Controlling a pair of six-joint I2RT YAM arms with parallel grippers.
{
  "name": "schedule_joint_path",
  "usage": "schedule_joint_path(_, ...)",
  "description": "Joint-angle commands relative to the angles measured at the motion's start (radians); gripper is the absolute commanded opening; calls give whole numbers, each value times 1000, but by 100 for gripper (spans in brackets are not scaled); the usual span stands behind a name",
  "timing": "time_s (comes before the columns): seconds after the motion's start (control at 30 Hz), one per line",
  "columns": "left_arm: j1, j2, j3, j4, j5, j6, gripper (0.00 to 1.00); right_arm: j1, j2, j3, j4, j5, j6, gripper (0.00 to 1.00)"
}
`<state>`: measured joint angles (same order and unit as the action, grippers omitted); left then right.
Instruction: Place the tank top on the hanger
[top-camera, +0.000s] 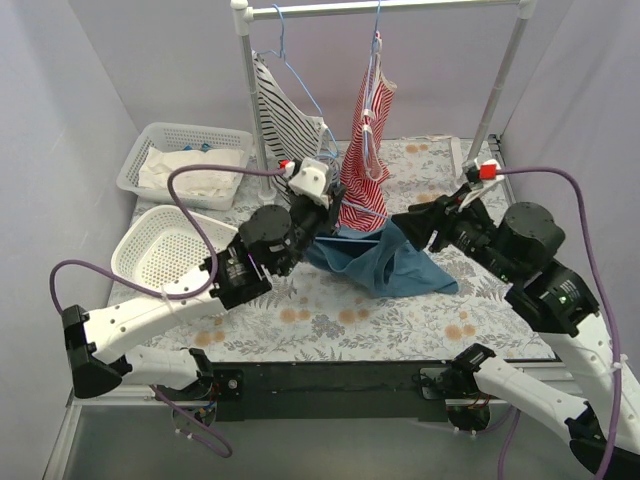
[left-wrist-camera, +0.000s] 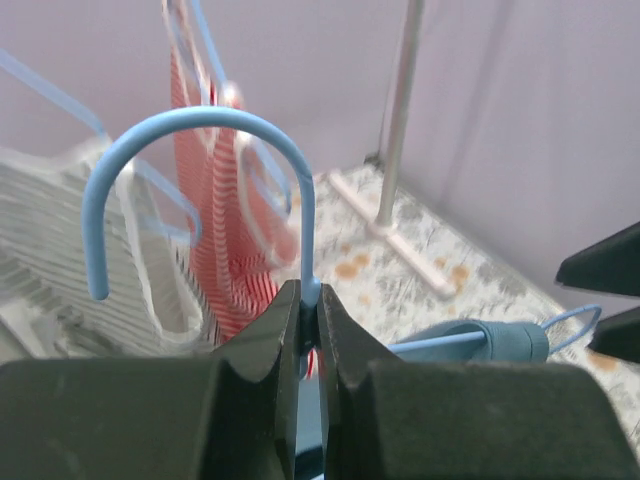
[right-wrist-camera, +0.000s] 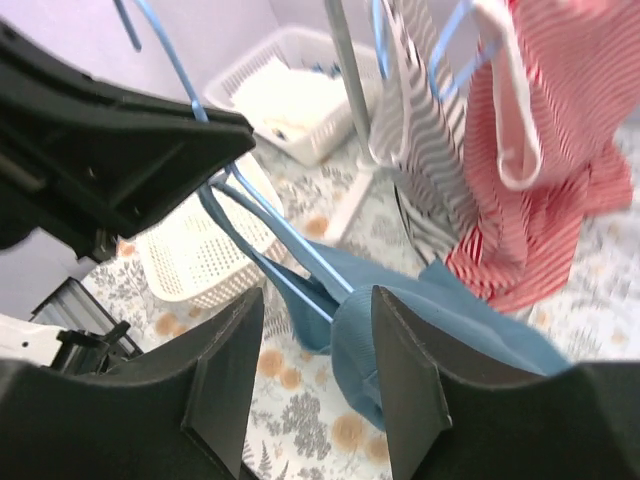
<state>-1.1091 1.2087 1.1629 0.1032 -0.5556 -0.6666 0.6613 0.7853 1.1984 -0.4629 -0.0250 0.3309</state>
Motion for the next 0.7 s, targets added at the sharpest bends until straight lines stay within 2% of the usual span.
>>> schedule_joint_path(0.0,-1,15,286,-232,131,156,0,-3,8,116,90,-90,-112,55)
schedule_joint_path(0.2,-1,81,607,-367,250,222,0,-3,11,268,96,-93,-141,54)
schedule_joint_path(0.37,-3,204,820,-557,327,242,0,-3,-4,326,80,-47,-162,53)
schedule_joint_path(0.5,-5,198,733,-557,355,225,0,-3,-11,299,-2,-27,-170,53)
schedule_joint_path(0.67,-5,135,525,-481,401,176,0,-3,-52,204,-108,-85,-214,53)
